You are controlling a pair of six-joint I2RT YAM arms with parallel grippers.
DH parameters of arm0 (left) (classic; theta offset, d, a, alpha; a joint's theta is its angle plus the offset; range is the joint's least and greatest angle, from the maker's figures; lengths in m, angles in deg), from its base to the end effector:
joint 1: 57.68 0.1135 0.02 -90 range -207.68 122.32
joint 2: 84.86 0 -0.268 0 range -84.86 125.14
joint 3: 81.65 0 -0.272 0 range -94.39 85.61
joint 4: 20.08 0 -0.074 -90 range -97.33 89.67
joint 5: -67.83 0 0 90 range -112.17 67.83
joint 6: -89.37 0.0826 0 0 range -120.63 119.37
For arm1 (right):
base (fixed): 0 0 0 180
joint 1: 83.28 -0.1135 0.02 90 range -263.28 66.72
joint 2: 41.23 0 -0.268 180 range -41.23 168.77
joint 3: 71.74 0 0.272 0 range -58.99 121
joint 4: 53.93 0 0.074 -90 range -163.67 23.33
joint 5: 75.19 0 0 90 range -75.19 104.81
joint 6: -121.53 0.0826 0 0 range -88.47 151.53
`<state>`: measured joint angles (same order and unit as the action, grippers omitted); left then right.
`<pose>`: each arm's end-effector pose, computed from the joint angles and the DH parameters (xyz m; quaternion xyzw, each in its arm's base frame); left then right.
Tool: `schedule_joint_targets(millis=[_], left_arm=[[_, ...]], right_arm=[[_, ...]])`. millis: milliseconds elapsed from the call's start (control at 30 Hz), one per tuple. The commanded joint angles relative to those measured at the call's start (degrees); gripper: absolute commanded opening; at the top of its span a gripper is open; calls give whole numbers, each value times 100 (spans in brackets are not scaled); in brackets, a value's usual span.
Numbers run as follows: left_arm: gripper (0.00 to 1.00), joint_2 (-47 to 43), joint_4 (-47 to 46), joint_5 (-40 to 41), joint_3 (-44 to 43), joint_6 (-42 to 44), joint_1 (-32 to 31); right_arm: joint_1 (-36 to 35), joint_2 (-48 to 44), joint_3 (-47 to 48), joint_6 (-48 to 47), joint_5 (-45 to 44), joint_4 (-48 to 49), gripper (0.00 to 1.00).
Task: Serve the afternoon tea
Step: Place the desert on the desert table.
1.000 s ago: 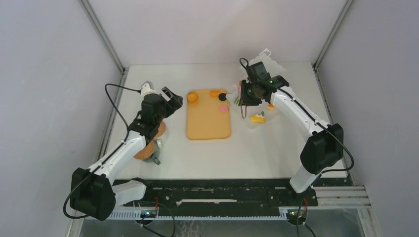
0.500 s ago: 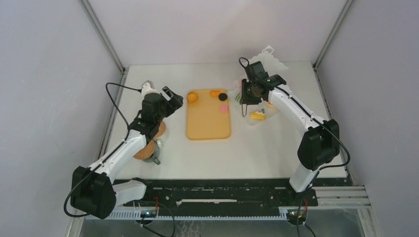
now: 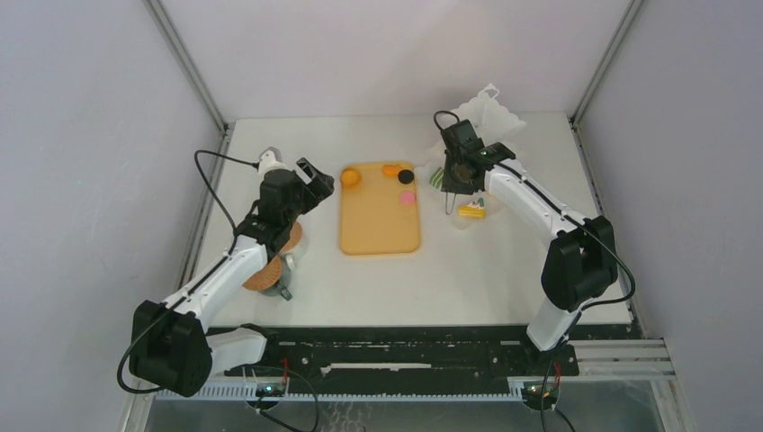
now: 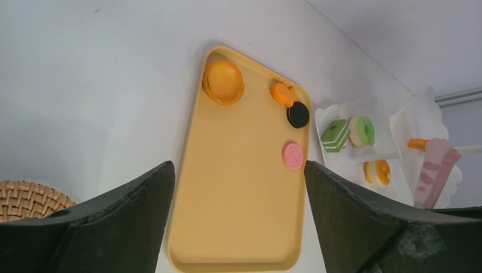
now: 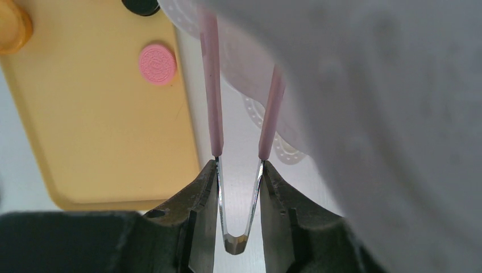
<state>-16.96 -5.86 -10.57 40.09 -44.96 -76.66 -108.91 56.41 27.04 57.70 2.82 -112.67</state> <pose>0.3165 -0.0913 0.2536 -0.2367 0.8013 -0.2128 0.5065 0.3776 0.1621 0.2538 0.0336 0.9549 0.0310 0.2934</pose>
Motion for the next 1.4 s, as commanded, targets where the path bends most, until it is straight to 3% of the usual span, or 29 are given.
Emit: schedule_joint_targets(millis=[0,333,467,933,1367], left_arm=[[89,-73,-132,-65,-313,193,28],[89,-115,-138,-88,-282,197,62],[89,-115,-143,-112,-267,163,71],[88,-172,-148,-68,-278,119,73],[88,-272,-143,-22,-307,94,70]], right_arm=[[-19,-219,-3,196,-398,308,20],[-32,-109,-46,230,-322,189,41],[-30,-160,-70,221,-330,184,45],[-89,-382,-83,150,-330,120,45],[-586,-799,-149,83,-541,20,43]])
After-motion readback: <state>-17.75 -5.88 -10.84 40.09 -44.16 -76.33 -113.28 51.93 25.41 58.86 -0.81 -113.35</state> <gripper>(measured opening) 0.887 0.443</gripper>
